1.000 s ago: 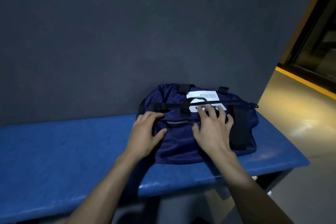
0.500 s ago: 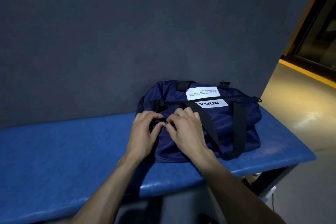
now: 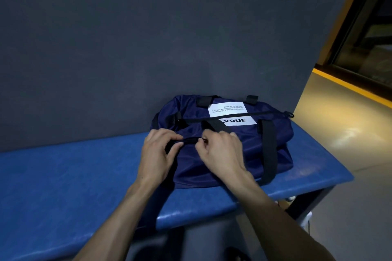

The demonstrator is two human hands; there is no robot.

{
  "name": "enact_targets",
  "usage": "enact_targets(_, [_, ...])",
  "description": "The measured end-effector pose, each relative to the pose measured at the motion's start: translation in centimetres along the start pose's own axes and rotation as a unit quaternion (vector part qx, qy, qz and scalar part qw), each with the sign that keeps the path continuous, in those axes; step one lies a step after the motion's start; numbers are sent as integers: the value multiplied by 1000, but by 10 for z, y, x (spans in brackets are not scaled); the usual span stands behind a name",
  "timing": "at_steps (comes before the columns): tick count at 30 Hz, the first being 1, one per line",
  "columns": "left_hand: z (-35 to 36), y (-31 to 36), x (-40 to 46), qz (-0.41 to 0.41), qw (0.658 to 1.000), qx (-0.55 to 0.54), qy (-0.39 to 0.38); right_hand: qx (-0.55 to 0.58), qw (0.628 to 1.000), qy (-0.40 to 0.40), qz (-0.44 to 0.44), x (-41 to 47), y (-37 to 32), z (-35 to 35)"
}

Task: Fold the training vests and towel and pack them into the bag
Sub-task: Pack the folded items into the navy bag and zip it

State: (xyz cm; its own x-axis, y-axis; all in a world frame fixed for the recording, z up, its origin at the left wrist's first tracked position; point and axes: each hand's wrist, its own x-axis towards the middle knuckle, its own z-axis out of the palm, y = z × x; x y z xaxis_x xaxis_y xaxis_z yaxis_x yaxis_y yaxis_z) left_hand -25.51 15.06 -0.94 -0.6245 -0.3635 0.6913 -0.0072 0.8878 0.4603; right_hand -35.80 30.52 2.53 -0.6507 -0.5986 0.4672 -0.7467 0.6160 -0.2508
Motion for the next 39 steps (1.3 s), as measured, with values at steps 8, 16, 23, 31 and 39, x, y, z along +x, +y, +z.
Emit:
enact_targets(8, [1, 5, 2, 10, 1000, -5, 4, -78, 980, -71, 169, -5, 79, -43])
enact_targets(16, [-28, 2, 14, -17, 998, 3, 66, 88, 987, 34, 129, -18, 92, -47])
enact_targets(23, [-89, -46, 28, -217, 974, 24, 55, 397, 850, 115, 328, -23, 133, -59])
enact_targets(31, [-27, 106, 41, 77, 990, 5, -114, 532, 740, -65, 407, -16, 142, -36])
enact_targets(39, [79, 165, 5, 52, 938, 237, -246, 603, 716, -82, 342, -24, 138, -47])
